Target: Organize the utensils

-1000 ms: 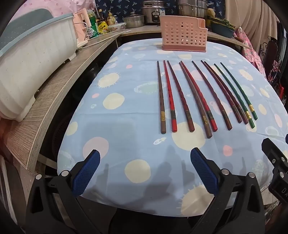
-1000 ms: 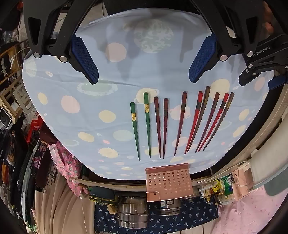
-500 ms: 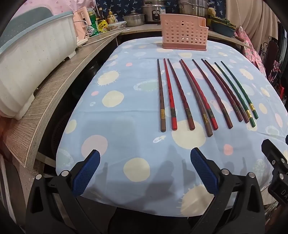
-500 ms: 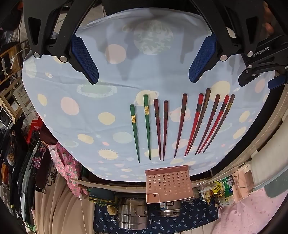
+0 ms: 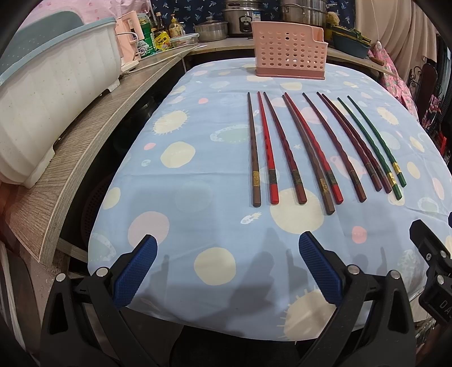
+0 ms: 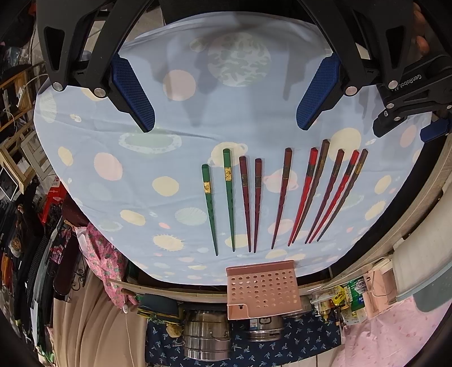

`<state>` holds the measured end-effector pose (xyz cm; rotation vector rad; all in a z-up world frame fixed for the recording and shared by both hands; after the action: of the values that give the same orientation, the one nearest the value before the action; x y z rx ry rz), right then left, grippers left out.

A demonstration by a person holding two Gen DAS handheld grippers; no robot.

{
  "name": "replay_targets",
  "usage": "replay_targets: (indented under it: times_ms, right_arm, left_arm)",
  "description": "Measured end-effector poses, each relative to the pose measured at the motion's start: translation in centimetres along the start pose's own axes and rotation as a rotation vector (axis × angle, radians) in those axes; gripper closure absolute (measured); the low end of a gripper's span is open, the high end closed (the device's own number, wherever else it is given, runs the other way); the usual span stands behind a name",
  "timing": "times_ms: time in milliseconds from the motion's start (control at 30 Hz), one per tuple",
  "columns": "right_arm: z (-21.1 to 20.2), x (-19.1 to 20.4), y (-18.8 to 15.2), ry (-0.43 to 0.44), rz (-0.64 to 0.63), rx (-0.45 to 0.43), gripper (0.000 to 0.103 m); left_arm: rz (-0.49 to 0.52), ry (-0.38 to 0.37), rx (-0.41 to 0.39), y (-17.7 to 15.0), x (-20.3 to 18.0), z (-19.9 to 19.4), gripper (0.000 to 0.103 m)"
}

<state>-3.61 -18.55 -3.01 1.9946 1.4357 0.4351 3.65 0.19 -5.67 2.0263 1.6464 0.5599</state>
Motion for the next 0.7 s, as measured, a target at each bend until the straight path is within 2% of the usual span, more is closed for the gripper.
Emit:
replay_targets:
  times_ms: [700]
  right_arm:
    - [0.22, -0.06, -0.16, 0.004, 0.008, 0.007, 0.007]
  left_arm:
    - [-0.007, 0.002, 0.004, -0.09, 0.45, 0.13, 0.007]
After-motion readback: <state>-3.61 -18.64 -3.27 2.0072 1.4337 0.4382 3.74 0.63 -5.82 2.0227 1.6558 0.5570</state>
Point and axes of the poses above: each gripper's, at about its wrist camera, not at the fingertips, and z roughly the way its jaws point, x to its left, y to its top, the point moved 6 cm from there along z, roughly the way its jaws point, and after that the axes turned 6 degrees about -y, right-handed, at the moved point
